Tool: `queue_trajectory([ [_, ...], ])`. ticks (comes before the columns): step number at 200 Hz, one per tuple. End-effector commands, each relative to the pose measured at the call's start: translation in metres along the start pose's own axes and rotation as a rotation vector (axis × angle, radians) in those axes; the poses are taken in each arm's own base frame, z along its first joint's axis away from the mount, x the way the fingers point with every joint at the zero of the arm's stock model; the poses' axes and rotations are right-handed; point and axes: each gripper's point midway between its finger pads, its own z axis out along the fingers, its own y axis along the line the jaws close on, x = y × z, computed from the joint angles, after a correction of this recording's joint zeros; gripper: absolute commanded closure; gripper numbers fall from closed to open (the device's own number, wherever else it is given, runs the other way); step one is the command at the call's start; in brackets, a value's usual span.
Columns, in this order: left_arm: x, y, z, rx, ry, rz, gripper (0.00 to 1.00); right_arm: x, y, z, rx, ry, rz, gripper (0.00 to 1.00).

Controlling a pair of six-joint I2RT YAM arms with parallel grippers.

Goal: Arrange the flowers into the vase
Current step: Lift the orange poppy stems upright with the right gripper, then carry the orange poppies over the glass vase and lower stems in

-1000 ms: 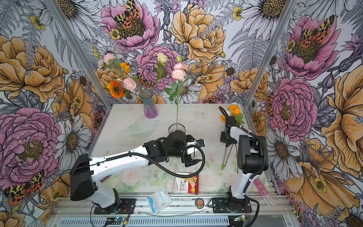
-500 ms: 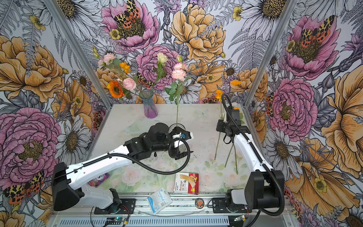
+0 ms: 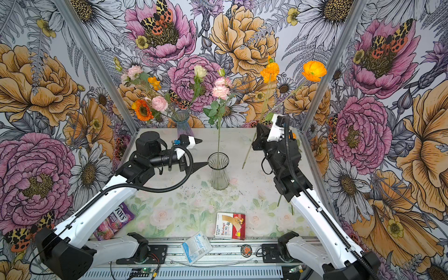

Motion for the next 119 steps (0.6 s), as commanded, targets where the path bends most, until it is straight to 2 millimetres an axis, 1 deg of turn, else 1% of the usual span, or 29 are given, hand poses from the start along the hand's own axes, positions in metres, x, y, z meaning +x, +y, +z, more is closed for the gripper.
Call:
queue_trajectory([
  [1,-0.004,-0.004,-0.006,0.051,-0.015,0.002,0.01,-0.046,0.039,0.001,-0.095,-0.201,-0.043,1.0],
  [11,-0.005,-0.002,-0.007,0.047,-0.018,0.0,0.01,-0.045,0.056,0.005,-0.141,-0.218,-0.064,1.0],
  [32,-0.004,-0.001,-0.008,0.043,-0.017,-0.003,0.01,-0.03,0.089,0.016,-0.213,-0.206,-0.129,1.0],
  [55,-0.001,0.002,-0.01,0.035,-0.005,-0.006,0.01,-0.01,0.113,0.027,-0.254,-0.17,-0.19,1.0],
  [79,0.0,0.004,-0.015,0.043,-0.001,-0.009,0.01,0.017,0.124,0.036,-0.274,-0.122,-0.263,1.0],
  [96,0.001,0.009,-0.021,0.042,0.005,-0.017,0.01,0.039,0.124,0.042,-0.282,-0.077,-0.304,1.0],
  [119,0.001,0.016,-0.029,0.043,-0.006,-0.033,0.01,0.066,0.123,0.044,-0.298,-0.035,-0.367,1.0],
])
